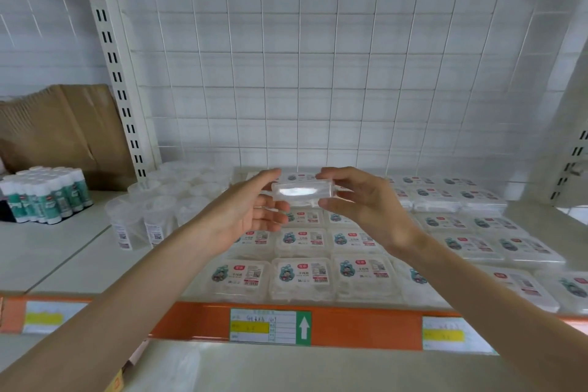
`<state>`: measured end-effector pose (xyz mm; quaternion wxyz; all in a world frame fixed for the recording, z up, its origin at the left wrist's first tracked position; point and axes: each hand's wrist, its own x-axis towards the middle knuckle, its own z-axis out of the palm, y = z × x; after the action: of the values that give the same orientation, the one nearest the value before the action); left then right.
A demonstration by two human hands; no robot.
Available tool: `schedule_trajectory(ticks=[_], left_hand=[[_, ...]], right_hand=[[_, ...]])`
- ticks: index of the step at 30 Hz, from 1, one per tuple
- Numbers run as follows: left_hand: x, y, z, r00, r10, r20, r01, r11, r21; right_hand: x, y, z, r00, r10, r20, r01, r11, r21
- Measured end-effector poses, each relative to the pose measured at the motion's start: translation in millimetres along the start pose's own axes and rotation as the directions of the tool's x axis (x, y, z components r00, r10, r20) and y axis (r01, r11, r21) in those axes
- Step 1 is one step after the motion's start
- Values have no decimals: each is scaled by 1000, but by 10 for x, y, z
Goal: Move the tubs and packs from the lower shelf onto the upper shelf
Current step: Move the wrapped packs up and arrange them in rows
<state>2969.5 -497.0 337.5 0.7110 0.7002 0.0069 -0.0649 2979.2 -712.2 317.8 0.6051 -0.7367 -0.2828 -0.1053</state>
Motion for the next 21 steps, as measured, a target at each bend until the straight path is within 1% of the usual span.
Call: schedule_trajectory(ticks=[4, 7, 9, 13, 14, 18, 21], left_hand=[[-4, -38, -22, 999, 34, 40, -28, 989, -148], [7, -53, -56, 994, 105, 30, -98, 980, -171], [6, -58, -83, 990, 139, 24, -134, 979, -151], [1, -29, -93, 982, 181, 47, -177, 982, -69], [-1, -18, -80, 981, 184, 52, -183, 983, -35], [-22, -7, -3, 977, 187, 103, -198, 975, 101], [-11, -19, 40, 979, 187, 82, -194, 977, 86]], right_hand=[[-18, 28, -10, 998, 44, 38, -42, 997, -59], [-12, -51, -65, 980, 113, 166, -105, 993, -55], [23, -124, -99, 965, 155, 213, -154, 988, -22], [159, -232, -119, 972, 221, 82, -216, 974, -63], [192, -248, -109, 964, 255, 82, -250, 966, -65], [262, -261, -16, 911, 377, 165, -364, 925, -105], [271, -199, 38, 906, 396, 145, -386, 918, -94]])
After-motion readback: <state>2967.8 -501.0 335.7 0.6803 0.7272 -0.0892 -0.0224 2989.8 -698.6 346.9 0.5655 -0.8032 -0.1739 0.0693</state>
